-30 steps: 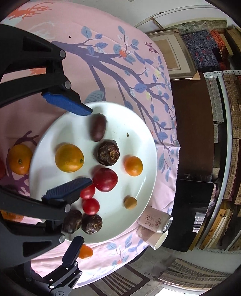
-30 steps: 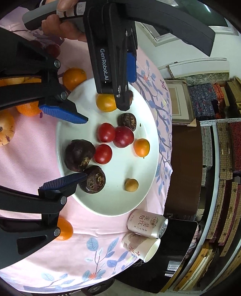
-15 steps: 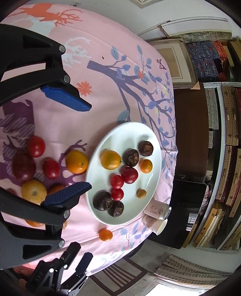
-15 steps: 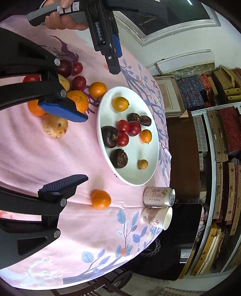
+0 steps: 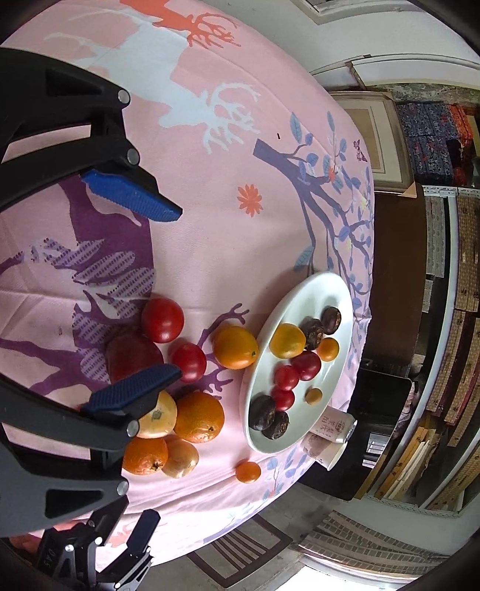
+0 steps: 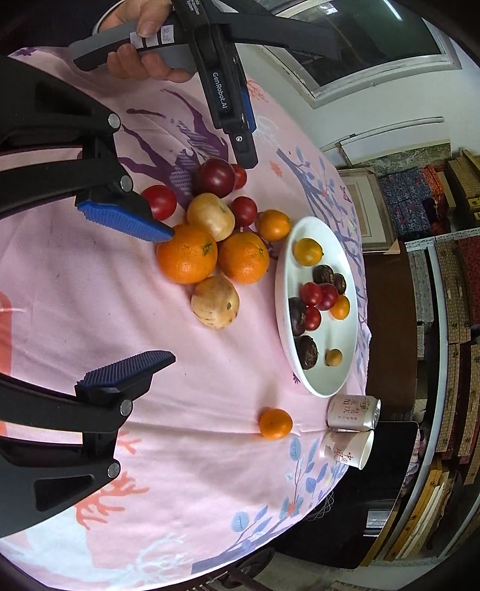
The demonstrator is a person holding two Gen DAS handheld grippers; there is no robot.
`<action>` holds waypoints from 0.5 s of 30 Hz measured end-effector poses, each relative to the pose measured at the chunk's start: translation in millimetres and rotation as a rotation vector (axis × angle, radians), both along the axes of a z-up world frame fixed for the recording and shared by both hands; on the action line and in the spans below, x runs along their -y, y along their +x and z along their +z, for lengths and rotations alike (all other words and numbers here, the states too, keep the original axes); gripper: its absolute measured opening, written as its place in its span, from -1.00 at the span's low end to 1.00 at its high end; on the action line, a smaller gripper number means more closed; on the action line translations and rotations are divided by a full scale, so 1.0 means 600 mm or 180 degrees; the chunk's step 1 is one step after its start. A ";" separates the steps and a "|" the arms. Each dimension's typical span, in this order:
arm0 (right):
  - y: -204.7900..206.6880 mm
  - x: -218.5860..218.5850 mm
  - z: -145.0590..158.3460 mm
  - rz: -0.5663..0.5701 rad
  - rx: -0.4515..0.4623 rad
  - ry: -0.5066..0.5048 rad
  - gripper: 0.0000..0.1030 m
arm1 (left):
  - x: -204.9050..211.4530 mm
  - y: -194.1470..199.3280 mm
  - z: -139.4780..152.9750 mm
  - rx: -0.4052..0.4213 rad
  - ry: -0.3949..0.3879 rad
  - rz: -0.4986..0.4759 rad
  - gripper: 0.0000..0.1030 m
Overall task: Organize fruits
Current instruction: 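Grasp an orange with the right tool while the left tool grasps a large red tomato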
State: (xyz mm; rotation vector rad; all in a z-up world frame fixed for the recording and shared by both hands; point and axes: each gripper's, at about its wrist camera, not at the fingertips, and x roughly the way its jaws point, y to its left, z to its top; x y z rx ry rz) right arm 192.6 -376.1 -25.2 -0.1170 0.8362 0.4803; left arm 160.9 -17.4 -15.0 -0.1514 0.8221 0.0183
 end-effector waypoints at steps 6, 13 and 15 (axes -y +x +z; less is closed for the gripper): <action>0.014 -0.047 -0.022 0.0013 -0.0092 -0.0089 0.21 | -0.008 -0.006 0.006 0.0067 -0.0010 -0.0100 0.53; 0.049 -0.080 -0.048 0.0014 -0.0202 -0.0176 0.07 | -0.014 -0.002 0.002 -0.0029 -0.0116 -0.0098 0.54; 0.050 -0.080 -0.045 0.0042 -0.0205 -0.0073 -0.15 | -0.010 -0.001 -0.002 -0.0066 -0.0117 -0.0141 0.54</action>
